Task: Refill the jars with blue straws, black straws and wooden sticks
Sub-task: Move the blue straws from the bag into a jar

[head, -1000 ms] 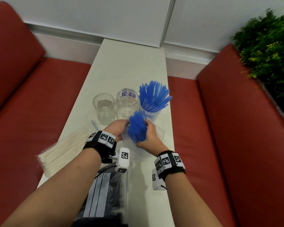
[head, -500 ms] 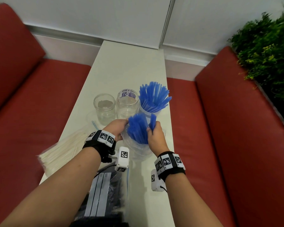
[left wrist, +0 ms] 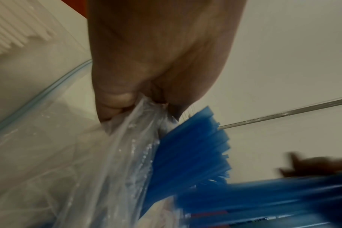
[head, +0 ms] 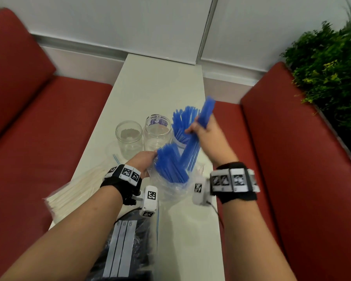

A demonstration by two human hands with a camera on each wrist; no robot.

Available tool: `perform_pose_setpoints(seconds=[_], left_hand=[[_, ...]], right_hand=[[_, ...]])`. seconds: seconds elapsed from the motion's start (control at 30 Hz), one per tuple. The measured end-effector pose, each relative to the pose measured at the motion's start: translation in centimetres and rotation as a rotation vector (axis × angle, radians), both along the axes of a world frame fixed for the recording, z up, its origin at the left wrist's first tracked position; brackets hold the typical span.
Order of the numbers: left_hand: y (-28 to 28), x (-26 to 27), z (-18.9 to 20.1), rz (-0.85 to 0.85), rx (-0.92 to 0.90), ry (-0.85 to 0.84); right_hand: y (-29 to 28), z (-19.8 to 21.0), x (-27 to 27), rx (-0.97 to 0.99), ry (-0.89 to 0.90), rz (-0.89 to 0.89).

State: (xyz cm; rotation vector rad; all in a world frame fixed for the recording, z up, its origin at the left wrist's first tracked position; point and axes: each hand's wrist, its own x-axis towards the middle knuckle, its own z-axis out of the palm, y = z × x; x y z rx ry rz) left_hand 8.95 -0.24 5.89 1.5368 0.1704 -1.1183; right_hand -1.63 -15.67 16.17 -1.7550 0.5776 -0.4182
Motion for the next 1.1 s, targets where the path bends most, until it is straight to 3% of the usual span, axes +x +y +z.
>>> perform_pose_setpoints(seconds=[0.1,0.2,0.3,0.47,0.6,0.73,0.87,0.97,1.1], left_hand=[[0.1,0.2,0.1,-0.017,0.009,-0.022],[0.2,0.2,0.1,-0.018,0.026,-0.022],[0.2,0.2,0.1,-0.015,0.043,-0.007],[0.1,0.2,0.4,-0.023,0.073,-0.014],[-0.1,0.2,0.6,-0.026,0.075,-0.006],[-0.3,0.3,0.8,-0.031,0.052,0.002],[-0.4,0.6,0.8,-0.010,0.062,0.010],[-0.6,0.5,0.7,-0.007,0.071,0.011],[-0.7,0.4,0.8,-0.026,0.086,0.010]], right_hand=[[-2.2,7.5,1.1,-0.051,-0.306,-0.066],[-3.9,10.6,2.6,-0.118,-0.483,-0.163],[-5.1,8.4,4.7,-0.149,-0.411,-0.274],[-6.1,-0.1,7.0,-0.104,-0.192,-0.386],[-6.2,-5.1,7.4,-0.058,-0.046,-0.360],[-7.1,-5.4,7.8,-0.056,-0.090,-0.350],[-7.4,-3.4,8.1,-0.283,-0.257,-0.392],[-6.8,-4.8,8.3,-0.501,-0.089,-0.223],[-5.7,-8.4,7.8,-0.647,0.393,0.004]])
